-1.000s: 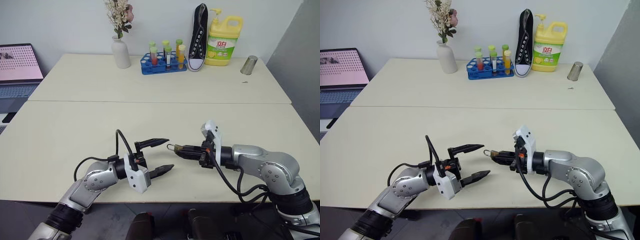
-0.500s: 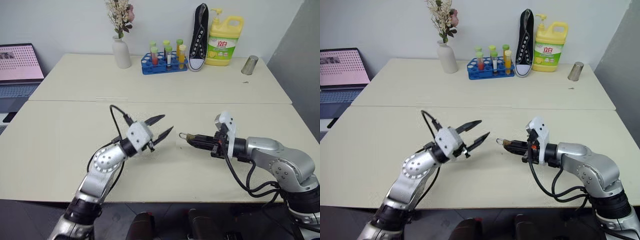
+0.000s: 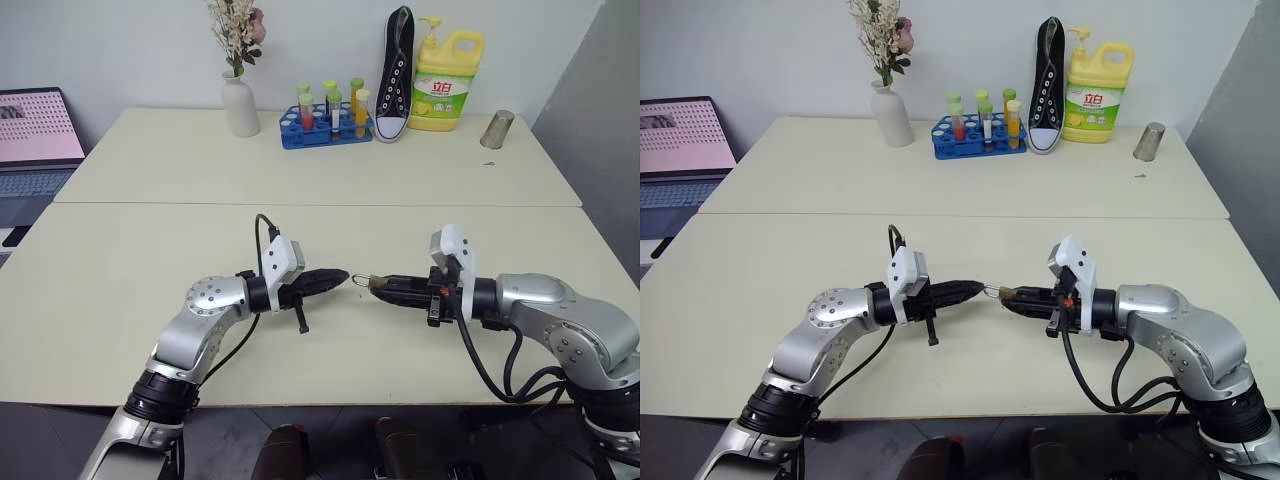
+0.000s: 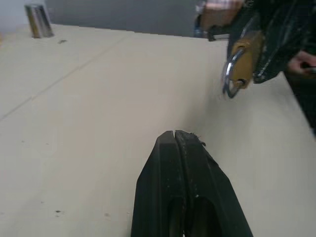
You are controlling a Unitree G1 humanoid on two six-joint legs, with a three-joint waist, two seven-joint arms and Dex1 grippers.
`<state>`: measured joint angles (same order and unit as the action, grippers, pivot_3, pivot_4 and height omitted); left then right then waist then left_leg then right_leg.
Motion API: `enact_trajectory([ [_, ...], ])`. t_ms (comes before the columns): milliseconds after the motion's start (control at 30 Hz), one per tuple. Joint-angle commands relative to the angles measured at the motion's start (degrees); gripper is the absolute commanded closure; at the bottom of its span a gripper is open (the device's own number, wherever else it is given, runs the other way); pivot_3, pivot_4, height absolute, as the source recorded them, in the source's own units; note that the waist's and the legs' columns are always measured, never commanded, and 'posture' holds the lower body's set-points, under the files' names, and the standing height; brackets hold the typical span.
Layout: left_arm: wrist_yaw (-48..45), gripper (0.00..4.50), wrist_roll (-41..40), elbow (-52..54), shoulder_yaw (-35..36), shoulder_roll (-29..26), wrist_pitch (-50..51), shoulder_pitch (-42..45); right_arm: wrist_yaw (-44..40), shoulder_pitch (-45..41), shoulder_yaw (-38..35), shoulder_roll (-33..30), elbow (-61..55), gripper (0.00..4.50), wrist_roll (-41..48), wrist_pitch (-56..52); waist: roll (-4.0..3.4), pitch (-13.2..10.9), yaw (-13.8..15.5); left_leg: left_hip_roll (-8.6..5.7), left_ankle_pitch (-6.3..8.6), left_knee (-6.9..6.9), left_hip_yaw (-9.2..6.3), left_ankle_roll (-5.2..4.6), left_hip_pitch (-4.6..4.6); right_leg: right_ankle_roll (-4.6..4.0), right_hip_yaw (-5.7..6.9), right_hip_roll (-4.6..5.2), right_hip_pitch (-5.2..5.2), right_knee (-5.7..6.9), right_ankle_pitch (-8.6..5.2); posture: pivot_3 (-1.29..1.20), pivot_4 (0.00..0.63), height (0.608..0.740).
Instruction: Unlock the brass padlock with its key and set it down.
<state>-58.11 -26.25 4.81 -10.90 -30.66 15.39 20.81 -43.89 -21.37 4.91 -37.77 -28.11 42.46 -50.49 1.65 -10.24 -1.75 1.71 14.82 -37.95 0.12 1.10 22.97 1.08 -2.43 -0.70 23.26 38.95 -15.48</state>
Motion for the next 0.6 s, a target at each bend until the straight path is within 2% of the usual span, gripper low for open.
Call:
enact_trajectory([
  [33, -0.14, 4.50, -1.49, 2.76, 1.64, 0.80, 1.31, 0.98, -1.04, -0.21, -0.41, -0.52, -2.29, 4.34, -0.13, 1.36, 0.00, 0.00, 0.02, 0.00, 0.00, 0.00, 0.00, 0.00, 0.00, 0.00, -0.01, 0.00, 0.00, 0.00, 0.00, 0.00, 0.150, 0.740],
  [300, 1.69, 4.50, -3.23, 4.37, 3.02, 3.62, 4.46, 0.59, -1.96, 0.20, -0.36, -0.70, -2.41, 4.34, -0.80, 1.52, 0.00, 0.00, 0.02, 0.01, 0.00, 0.00, -0.02, 0.00, 0.00, 0.00, -0.04, 0.00, 0.00, 0.00, 0.00, 0.00, 0.150, 0.740],
  [600, 0.49, 4.50, -4.45, 6.99, 2.91, 3.53, 7.72, -0.49, -2.35, 0.44, -0.34, -0.83, -2.40, 4.34, -1.11, 1.52, 0.00, 0.00, 0.02, 0.00, 0.00, 0.00, -0.01, 0.00, 0.00, 0.00, -0.05, 0.00, 0.00, 0.00, 0.00, 0.00, 0.150, 0.740],
])
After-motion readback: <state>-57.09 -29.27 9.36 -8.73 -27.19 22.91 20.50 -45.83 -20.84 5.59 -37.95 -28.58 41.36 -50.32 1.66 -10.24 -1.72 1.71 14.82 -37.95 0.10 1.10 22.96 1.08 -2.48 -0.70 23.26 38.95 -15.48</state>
